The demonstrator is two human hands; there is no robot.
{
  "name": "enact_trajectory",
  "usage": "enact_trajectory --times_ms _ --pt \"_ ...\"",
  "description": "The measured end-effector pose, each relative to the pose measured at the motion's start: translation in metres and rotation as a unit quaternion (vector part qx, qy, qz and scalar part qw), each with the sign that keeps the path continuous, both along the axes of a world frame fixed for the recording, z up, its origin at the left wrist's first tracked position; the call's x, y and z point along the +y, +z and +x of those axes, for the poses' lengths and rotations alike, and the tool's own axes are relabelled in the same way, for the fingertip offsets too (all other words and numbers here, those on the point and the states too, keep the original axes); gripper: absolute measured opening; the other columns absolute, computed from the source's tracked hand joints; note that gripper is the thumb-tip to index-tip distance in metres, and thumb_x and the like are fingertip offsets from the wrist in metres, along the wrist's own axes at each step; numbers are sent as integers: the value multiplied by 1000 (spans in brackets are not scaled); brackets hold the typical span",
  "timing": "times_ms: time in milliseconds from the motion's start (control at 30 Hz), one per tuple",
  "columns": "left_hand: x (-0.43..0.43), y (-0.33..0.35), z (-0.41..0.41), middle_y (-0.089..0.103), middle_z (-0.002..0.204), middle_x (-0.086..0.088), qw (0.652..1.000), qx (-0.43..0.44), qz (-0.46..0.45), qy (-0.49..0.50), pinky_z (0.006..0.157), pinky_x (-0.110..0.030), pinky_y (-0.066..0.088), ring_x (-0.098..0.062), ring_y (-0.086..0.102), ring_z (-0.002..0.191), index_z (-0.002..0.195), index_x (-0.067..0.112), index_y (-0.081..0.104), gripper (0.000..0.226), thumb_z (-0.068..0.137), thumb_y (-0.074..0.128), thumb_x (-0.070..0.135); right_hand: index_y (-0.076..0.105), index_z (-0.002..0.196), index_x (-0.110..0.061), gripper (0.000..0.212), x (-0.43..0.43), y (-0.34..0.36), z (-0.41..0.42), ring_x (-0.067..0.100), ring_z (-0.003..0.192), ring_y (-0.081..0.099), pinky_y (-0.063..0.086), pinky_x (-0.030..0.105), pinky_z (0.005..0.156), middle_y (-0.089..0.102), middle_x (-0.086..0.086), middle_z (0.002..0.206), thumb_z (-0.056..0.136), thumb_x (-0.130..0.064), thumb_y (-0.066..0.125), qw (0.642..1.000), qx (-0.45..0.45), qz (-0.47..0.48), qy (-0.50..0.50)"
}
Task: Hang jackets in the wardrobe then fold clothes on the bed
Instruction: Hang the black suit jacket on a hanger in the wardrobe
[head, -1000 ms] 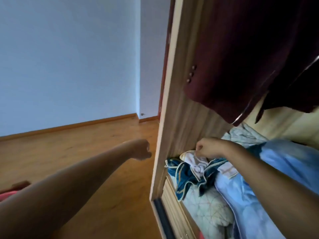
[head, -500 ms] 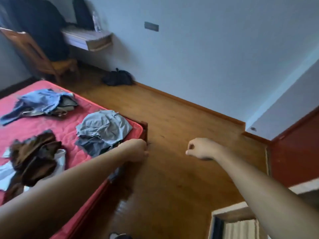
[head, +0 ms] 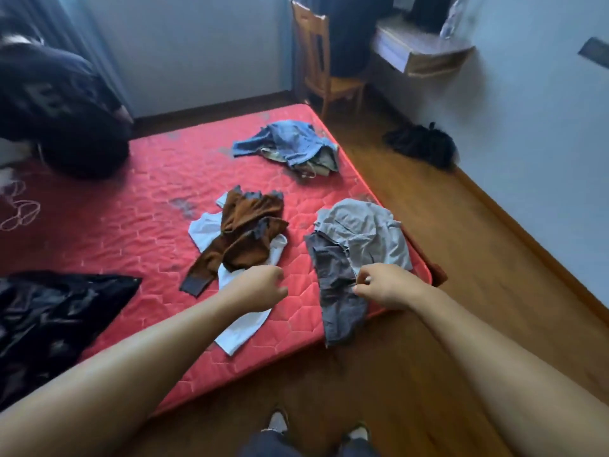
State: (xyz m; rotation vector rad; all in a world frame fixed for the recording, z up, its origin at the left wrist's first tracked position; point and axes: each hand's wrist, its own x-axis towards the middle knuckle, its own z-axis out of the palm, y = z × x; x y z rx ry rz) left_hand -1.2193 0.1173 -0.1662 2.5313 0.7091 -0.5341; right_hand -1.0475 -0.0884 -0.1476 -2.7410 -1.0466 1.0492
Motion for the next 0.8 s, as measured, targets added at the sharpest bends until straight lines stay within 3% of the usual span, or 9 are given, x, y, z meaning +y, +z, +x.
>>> enact_trajectory --times_ms 133,233,300,467,633,800 --pt "25 -24 -13 70 118 -7 994 5 -13 105 77 -31 45 -28 64 107 121 12 66 36 95 52 32 67 104 -26 29 65 -23 21 25 108 64 53 42 93 71 1 112 90 -49 56 995 20 9 94" --pt "32 -31 -14 71 104 -6 986 23 -10 162 65 -34 44 -31 65 94 109 13 67 30 93 50 32 66 102 -23 31 101 -36 34 28 105 64 53 42 90 71 3 109 87 -48 54 987 25 14 156" --pt "31 -34 -11 70 98 -9 978 35 -12 204 69 -43 51 -30 65 88 104 11 66 30 91 49 32 67 105 -21 31 121 -42 48 28 104 65 53 41 90 71 4 108 90 -44 55 980 38 13 192" --pt "26 -42 -9 71 106 -10 955 46 -38 289 80 -47 55 -28 67 97 94 17 62 22 87 49 33 68 112 -20 33 165 -51 69 26 105 64 53 42 93 71 4 114 92 -42 56 965 50 6 256" --pt "25 -50 -19 67 125 -5 941 61 -49 329 78 -34 49 -23 64 108 130 16 63 42 93 49 29 68 113 -19 30 192 -64 64 25 103 64 54 39 88 70 3 113 95 -39 56 950 57 -10 307" --pt "32 -54 -47 66 129 -5 929 57 -49 361 80 -32 48 -23 63 111 133 17 61 44 93 51 31 68 96 -21 23 214 -73 34 20 83 64 52 35 69 69 0 92 91 -40 56 935 63 -20 348"
